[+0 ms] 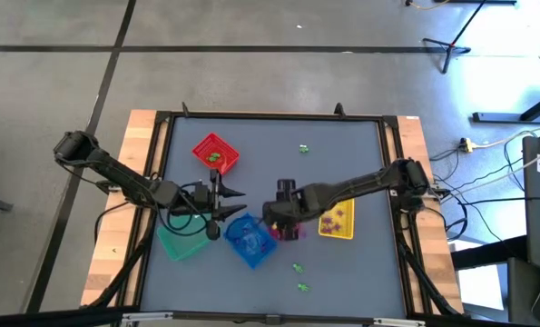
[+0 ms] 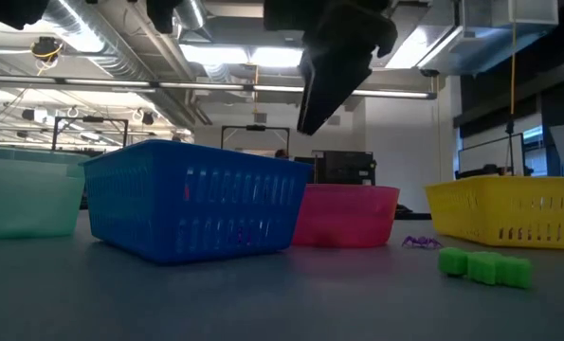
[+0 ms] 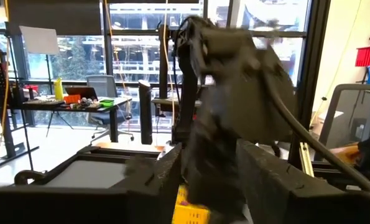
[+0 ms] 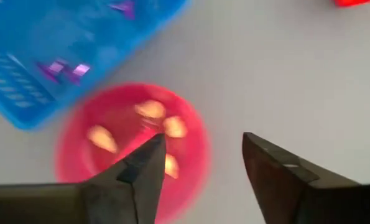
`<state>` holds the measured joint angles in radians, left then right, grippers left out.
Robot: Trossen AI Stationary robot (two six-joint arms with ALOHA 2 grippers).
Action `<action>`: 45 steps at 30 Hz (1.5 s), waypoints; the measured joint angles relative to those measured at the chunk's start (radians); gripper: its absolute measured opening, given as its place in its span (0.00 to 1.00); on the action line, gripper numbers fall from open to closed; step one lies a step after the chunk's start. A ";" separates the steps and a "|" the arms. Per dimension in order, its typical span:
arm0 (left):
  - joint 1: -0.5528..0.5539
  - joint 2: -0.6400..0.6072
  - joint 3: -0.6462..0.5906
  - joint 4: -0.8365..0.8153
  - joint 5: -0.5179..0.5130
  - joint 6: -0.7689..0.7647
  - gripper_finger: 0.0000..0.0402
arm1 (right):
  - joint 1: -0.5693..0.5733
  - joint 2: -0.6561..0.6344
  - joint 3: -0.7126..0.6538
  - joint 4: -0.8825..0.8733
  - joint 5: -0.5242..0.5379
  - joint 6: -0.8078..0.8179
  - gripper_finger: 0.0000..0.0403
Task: Sort Halloween decoration
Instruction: Put the green skeleton toy into the red bin
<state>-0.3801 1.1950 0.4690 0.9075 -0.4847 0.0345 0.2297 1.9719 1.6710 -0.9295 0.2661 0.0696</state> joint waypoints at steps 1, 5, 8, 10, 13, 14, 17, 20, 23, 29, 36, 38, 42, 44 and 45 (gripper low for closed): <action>0.000 0.000 0.000 -0.004 0.000 0.000 0.35 | -0.012 -0.004 0.019 -0.034 0.010 -0.021 0.54; 0.000 0.000 0.000 -0.008 0.000 0.000 0.34 | -0.071 -0.052 0.044 -0.124 0.051 -0.128 0.56; 0.000 0.000 0.000 -0.013 -0.001 0.000 0.34 | -0.143 -0.108 0.015 -0.129 0.055 -0.214 0.55; 0.000 0.000 0.000 -0.015 -0.003 0.000 0.34 | -0.208 -0.140 -0.019 -0.126 0.056 -0.252 0.55; 0.000 0.000 0.000 -0.018 -0.006 0.001 0.34 | -0.318 -0.167 -0.074 -0.119 0.033 -0.288 0.55; 0.000 0.000 0.000 -0.018 -0.008 0.001 0.34 | -0.355 -0.170 -0.089 -0.119 0.011 -0.302 0.55; 0.000 0.000 0.000 -0.018 -0.029 0.002 0.34 | -0.463 -0.171 -0.120 -0.113 -0.065 -0.353 0.55; 0.000 0.000 0.000 -0.023 -0.040 0.002 0.34 | -0.552 -0.171 -0.166 -0.070 -0.133 -0.414 0.55; 0.000 0.000 0.000 -0.040 -0.055 0.002 0.34 | -0.624 -0.170 -0.212 -0.046 -0.164 -0.451 0.55; 0.000 0.000 0.000 -0.061 -0.056 0.002 0.34 | -0.708 -0.170 -0.325 0.106 -0.175 -0.468 0.55; 0.000 0.000 0.000 -0.064 -0.056 0.001 0.34 | -0.728 -0.170 -0.435 0.300 -0.186 -0.475 0.55; 0.000 0.000 0.000 -0.064 -0.056 0.001 0.34 | -0.728 -0.170 -0.455 0.325 -0.190 -0.506 0.55; 0.000 0.000 0.000 -0.065 -0.056 0.001 0.34 | -0.728 -0.170 -0.485 0.365 -0.199 -0.552 0.55; 0.000 0.000 0.000 -0.065 -0.056 0.001 0.34 | -0.729 -0.170 -0.500 0.393 -0.199 -0.553 0.55; 0.000 0.000 0.000 -0.065 -0.056 0.001 0.34 | -0.730 -0.170 -0.509 0.413 -0.199 -0.554 0.55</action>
<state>-0.3798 1.1950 0.4694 0.8421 -0.5411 0.0359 -0.4999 1.8015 1.1624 -0.5170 0.0673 -0.4843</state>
